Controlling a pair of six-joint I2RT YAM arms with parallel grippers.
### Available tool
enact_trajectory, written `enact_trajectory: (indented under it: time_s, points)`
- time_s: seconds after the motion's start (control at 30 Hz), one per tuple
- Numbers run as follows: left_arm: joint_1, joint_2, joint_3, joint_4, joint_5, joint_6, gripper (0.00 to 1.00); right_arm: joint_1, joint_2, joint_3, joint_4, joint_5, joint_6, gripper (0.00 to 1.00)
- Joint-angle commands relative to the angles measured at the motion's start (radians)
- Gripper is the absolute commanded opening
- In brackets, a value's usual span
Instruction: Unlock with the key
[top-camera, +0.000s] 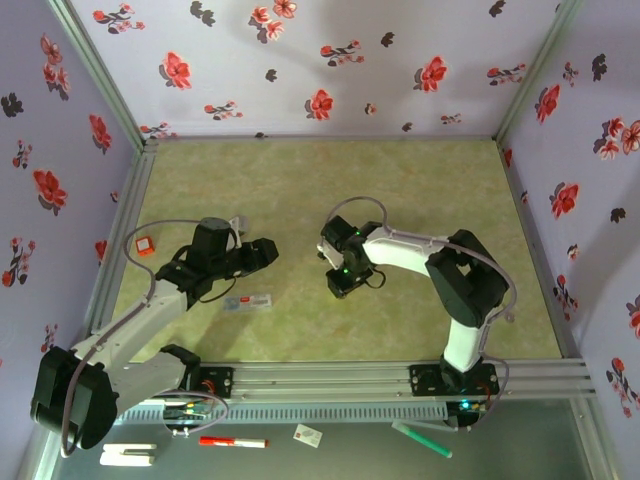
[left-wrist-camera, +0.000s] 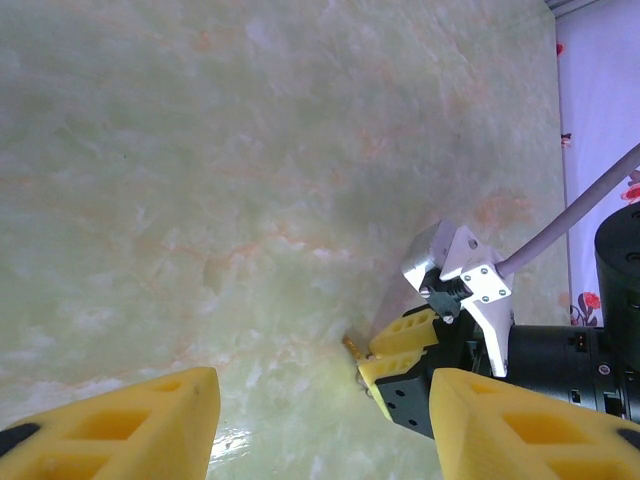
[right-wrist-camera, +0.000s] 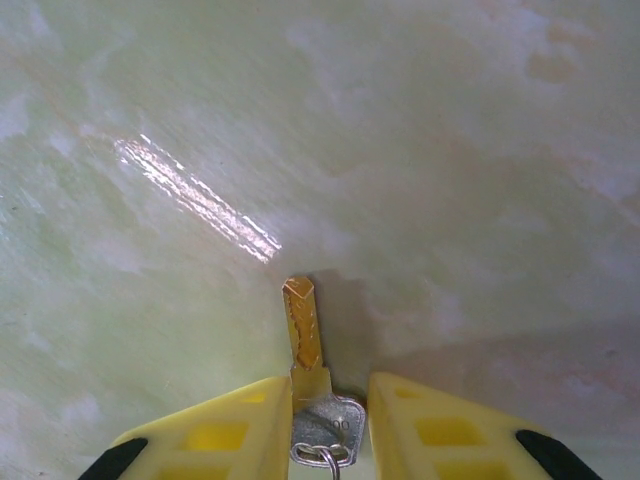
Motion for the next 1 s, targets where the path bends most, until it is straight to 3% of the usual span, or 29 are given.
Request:
enact_trajectory:
  time_s: [0.0, 0.17, 0.4, 0.57, 0.67, 0.87, 0.97]
  points:
    - [0.011, 0.0, -0.017, 0.017, -0.015, 0.015, 0.58, -0.005, -0.024, -0.035, -0.02, -0.019, 0.024, 0.21]
    - [0.011, 0.004, -0.019, 0.018, -0.016, 0.015, 0.58, -0.005, -0.061, -0.062, 0.007, -0.02, 0.041, 0.07]
    - [0.009, 0.013, -0.026, 0.037, 0.001, 0.001, 0.58, -0.006, -0.101, -0.07, 0.003, -0.016, 0.04, 0.02]
    - [0.007, 0.01, -0.033, 0.043, 0.005, -0.007, 0.58, -0.041, -0.16, -0.063, -0.01, -0.008, 0.146, 0.26]
    - [0.007, 0.005, -0.033, 0.039, 0.005, -0.006, 0.58, -0.048, -0.21, -0.06, -0.028, 0.006, 0.31, 0.39]
    - [0.007, 0.008, -0.038, 0.045, 0.006, -0.005, 0.59, -0.02, -0.31, -0.161, 0.086, -0.006, 0.769, 0.48]
    - [0.007, 0.006, -0.037, 0.04, 0.006, 0.003, 0.6, 0.016, -0.331, -0.195, 0.145, 0.006, 0.908, 0.5]
